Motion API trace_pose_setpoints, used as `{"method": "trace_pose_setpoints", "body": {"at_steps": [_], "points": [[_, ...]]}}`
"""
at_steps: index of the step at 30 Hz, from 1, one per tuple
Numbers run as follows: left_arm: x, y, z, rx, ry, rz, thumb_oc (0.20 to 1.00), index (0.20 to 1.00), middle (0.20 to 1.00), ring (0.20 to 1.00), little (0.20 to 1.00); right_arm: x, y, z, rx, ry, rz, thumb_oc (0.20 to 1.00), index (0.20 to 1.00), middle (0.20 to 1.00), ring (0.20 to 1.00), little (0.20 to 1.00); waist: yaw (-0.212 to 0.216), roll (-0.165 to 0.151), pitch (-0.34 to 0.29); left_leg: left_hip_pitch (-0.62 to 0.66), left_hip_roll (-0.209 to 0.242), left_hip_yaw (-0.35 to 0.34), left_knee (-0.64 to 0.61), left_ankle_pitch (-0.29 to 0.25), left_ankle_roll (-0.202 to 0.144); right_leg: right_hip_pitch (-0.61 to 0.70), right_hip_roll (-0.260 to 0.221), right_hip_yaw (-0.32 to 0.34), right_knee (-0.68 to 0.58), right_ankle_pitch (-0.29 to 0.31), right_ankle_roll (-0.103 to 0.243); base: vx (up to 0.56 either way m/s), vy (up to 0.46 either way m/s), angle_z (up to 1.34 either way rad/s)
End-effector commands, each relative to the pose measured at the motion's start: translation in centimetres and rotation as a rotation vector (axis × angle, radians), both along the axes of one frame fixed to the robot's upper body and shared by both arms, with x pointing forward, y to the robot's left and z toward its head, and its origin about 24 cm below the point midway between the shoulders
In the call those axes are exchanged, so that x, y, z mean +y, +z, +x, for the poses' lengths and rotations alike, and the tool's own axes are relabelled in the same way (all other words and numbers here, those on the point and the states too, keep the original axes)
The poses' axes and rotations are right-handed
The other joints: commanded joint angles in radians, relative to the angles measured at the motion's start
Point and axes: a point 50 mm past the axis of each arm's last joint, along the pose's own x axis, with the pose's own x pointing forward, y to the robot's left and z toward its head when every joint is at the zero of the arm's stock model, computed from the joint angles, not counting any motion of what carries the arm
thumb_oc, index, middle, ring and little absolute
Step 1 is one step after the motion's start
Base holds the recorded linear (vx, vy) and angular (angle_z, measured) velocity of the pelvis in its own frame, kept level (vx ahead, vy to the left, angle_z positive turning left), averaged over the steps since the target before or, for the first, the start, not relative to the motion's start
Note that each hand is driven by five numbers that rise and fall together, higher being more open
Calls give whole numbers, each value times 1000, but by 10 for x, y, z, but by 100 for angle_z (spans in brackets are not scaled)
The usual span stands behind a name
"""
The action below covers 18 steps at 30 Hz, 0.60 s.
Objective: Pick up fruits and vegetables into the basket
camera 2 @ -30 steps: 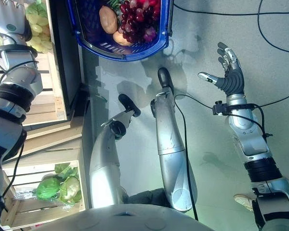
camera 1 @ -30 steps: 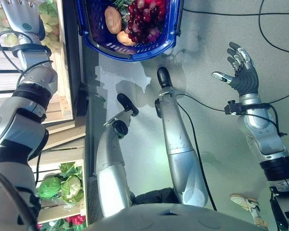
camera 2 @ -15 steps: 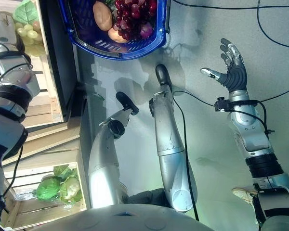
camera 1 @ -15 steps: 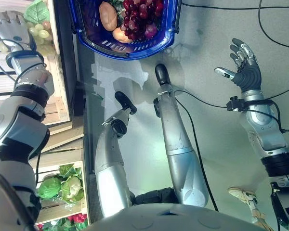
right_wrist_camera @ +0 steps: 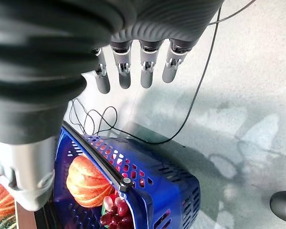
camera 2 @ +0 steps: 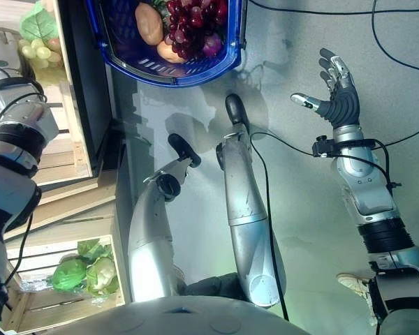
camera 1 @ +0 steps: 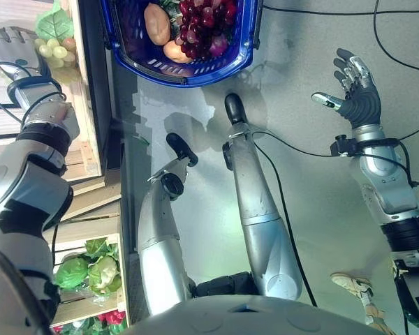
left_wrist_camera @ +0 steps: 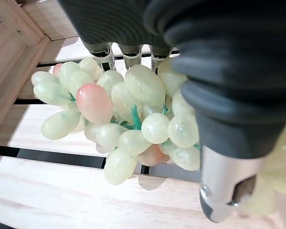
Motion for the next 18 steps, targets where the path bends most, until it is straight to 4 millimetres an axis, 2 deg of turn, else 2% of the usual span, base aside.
{"method": "trace_pose_setpoints", "body": {"at_steps": [1,2,3,4,8,11,14,18], "points": [[35,-37,-26,72,179,-47,1000,1000,1000,1000,1000,7,0,-3,-30,35,14,1000,1000,1000,1000,1000,-37,6,-45,-67,-28,6,21,-39,44,-1,42,-36,-20,-31,49,0,0,0],[35,-37,-26,71,178,-43,1000,1000,1000,1000,1000,7,0,-2,-30,35,15,1000,1000,1000,1000,1000,-36,6,-45,-67,-27,5,21,-39,44,-1,43,-36,-22,-31,49,0,0,0],[33,-37,-25,68,164,-26,473,473,473,473,473,8,1,-2,-34,36,17,1000,1000,1000,1000,1000,-33,4,-45,-69,-28,4,20,-39,46,-1,43,-37,-24,-31,49,-19,-31,2],[32,-38,-24,54,142,-15,200,200,200,200,200,9,1,-3,-38,41,22,1000,1000,1000,1000,1000,-29,1,-45,-76,-28,-1,20,-39,46,-3,45,-41,-26,-29,49,-24,-37,0],[24,-38,-19,-16,53,-21,200,200,200,200,200,9,3,-2,-53,46,12,1000,1000,1000,1000,1000,-23,-6,-45,-82,-30,-9,20,-38,49,-2,50,-46,-23,-31,51,-6,-9,0],[15,-37,-13,-141,-47,-116,200,200,200,200,200,11,4,-4,-66,50,-2,1000,1000,1000,1000,1000,-18,-7,-45,-80,-33,-14,14,-36,50,2,51,-50,-25,-31,53,-8,-4,-1],[9,-39,-10,-363,-145,-381,200,200,200,200,200,13,4,-9,-82,57,-8,1000,1000,1000,1000,1000,-7,-6,-45,-60,-41,-23,-7,-28,50,23,50,-55,-35,-33,53,-31,-9,5],[7,-40,-11,-458,-214,-487,200,200,200,200,200,15,0,-13,-81,62,-13,1000,1000,1000,1000,1000,0,-5,-45,-37,-45,-28,-19,-24,48,44,44,-60,-39,-35,54,-6,-2,1]]}}
